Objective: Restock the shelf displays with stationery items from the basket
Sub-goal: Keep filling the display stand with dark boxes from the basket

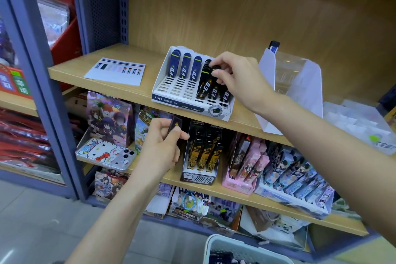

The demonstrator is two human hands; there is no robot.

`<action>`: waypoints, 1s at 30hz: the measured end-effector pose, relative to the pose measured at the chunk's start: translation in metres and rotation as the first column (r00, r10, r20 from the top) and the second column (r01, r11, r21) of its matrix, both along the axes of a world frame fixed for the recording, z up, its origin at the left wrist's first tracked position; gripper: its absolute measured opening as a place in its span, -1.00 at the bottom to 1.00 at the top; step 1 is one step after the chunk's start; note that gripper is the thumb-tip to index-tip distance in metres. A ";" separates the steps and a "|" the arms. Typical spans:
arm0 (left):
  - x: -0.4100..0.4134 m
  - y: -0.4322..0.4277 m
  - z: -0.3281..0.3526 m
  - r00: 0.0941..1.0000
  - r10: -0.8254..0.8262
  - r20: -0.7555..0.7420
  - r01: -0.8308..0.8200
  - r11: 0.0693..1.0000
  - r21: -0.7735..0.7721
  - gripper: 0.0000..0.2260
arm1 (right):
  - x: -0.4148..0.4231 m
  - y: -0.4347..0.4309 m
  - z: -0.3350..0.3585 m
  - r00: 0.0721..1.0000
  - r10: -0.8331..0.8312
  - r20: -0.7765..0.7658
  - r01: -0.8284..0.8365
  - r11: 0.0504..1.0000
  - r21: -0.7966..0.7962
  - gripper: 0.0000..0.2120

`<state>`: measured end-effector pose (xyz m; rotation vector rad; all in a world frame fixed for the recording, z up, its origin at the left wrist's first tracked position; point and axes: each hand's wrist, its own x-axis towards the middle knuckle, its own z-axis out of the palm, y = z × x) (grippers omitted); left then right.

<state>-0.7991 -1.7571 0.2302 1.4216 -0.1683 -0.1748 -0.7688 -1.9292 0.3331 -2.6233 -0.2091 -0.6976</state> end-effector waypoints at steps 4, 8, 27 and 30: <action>-0.002 0.004 0.003 1.000 -0.009 0.015 0.009 1.000 -0.015 -0.94 | 0.007 0.004 0.003 0.998 0.025 -0.061 -0.029 0.998 -0.063 -0.89; -0.003 0.006 0.005 0.999 -0.029 -0.040 0.027 0.998 -0.056 -0.86 | 0.011 0.005 0.000 1.000 0.020 -0.021 -0.023 0.993 -0.119 -0.93; -0.003 0.010 0.004 0.999 0.012 -0.042 -0.014 0.998 -0.058 -0.88 | 0.019 0.006 0.013 0.998 0.026 -0.059 -0.033 0.990 -0.134 -0.92; -0.003 0.011 0.005 0.999 0.007 -0.035 -0.009 0.997 -0.077 -0.87 | 0.018 0.007 0.010 0.999 0.008 -0.035 -0.012 0.991 -0.132 -0.91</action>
